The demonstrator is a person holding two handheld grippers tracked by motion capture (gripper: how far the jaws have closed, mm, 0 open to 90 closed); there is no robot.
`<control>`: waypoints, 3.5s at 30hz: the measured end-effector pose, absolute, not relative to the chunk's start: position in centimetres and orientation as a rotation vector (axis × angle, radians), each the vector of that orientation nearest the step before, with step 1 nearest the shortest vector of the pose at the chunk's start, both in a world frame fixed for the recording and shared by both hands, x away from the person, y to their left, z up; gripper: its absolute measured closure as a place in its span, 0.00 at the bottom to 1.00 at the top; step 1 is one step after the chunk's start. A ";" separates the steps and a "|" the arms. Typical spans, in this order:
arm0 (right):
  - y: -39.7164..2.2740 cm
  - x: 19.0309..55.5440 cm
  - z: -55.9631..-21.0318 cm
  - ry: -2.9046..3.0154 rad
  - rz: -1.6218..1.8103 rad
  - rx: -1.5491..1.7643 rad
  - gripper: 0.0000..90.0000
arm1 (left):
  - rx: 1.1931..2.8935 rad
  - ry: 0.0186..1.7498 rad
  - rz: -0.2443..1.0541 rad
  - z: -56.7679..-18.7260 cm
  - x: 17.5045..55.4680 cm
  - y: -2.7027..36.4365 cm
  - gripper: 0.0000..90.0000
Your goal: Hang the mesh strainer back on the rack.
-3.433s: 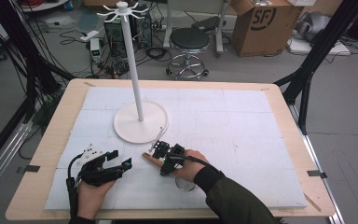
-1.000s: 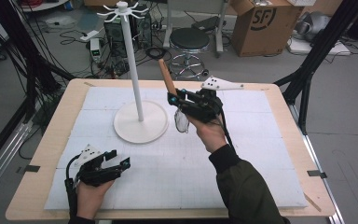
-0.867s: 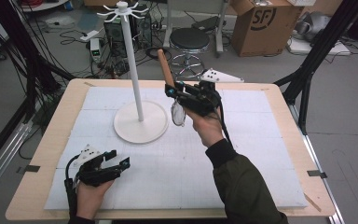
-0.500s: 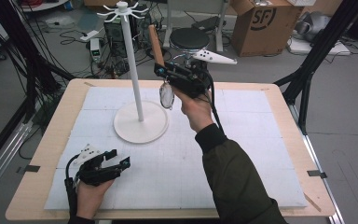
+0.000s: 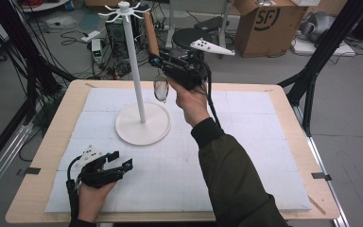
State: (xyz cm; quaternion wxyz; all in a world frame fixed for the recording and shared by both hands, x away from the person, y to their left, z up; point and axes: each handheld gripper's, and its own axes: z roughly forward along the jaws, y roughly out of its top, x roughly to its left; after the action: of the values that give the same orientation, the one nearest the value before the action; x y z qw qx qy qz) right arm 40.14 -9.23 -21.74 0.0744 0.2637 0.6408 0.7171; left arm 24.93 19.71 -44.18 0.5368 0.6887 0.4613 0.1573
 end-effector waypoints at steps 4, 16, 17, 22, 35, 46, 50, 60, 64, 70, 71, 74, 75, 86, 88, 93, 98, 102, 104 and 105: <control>-8.9 40.6 -21.6 1.926 2.147 0.807 0.77 | 1.637 1.095 0.378 -44.2 24.9 19.8 0.35; -9.5 41.5 -21.4 1.887 2.175 0.845 0.77 | 1.639 1.090 0.373 -44.1 24.9 19.8 0.35; -9.5 41.5 -21.4 1.887 2.177 0.854 0.77 | 1.638 1.094 0.373 -44.1 24.9 19.8 0.35; -9.7 41.7 -21.4 1.886 2.176 0.852 0.77 | 1.639 1.092 0.374 -44.1 24.9 19.8 0.35; -8.6 41.5 -21.7 1.951 2.167 0.819 0.77 | 1.636 1.094 0.372 -44.1 24.9 19.8 0.35; -10.0 42.5 -21.5 1.911 2.225 0.874 0.76 | 1.637 1.093 0.372 -44.1 24.9 19.8 0.35; -9.9 42.6 -21.7 1.946 2.215 0.865 0.76 | 1.637 1.096 0.371 -44.1 24.9 19.8 0.35; -8.6 42.4 -21.8 1.997 2.202 0.827 0.76 | 1.633 1.095 0.372 -44.1 24.9 19.8 0.35; -8.0 42.4 -21.9 2.000 2.191 0.830 0.76 | 1.635 1.095 0.372 -44.1 24.9 19.8 0.35; -7.0 42.1 -22.1 2.015 2.128 0.812 0.76 | 1.634 1.096 0.372 -44.1 24.9 19.8 0.35; -6.9 42.1 -22.1 2.012 2.128 0.810 0.76 | 1.634 1.096 0.372 -44.1 24.9 19.8 0.35; -6.7 42.0 -22.2 2.011 2.083 0.801 0.76 | 1.634 1.096 0.370 -44.1 24.9 19.8 0.35; -6.7 42.0 -22.1 2.007 2.076 0.799 0.76 | 1.634 1.096 0.371 -44.1 24.9 19.8 0.35; -6.8 42.2 -22.4 1.979 2.043 0.850 0.47 | 1.633 1.095 0.370 -44.1 24.9 19.9 0.35; -7.1 42.1 -22.5 1.959 1.998 0.876 0.37 | 1.630 1.095 0.374 -44.1 24.9 19.8 0.35; -8.5 42.1 -23.5 1.967 1.956 0.903 0.25 | 1.640 1.092 0.373 -44.1 24.8 19.7 0.35; -10.1 41.5 -24.6 1.981 1.956 0.861 0.18 | 1.644 1.083 0.373 -44.1 24.9 19.6 0.35; -11.5 40.8 -25.5 1.997 1.932 0.859 0.18 | 1.635 1.044 0.364 -44.0 24.9 19.0 0.34; -12.3 40.3 -26.1 2.012 1.913 0.855 0.17 | 1.632 1.011 0.367 -43.9 25.0 18.7 0.33; -12.7 40.1 -26.3 2.008 1.899 0.853 0.17 | 1.630 0.994 0.369 -43.8 24.9 18.5 0.32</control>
State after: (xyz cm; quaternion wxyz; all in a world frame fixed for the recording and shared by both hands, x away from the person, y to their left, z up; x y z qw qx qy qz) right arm 40.05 -12.70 -26.33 0.1241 0.2927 0.6889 0.6514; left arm 24.95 18.50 -43.80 0.5633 0.6926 0.4224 0.1569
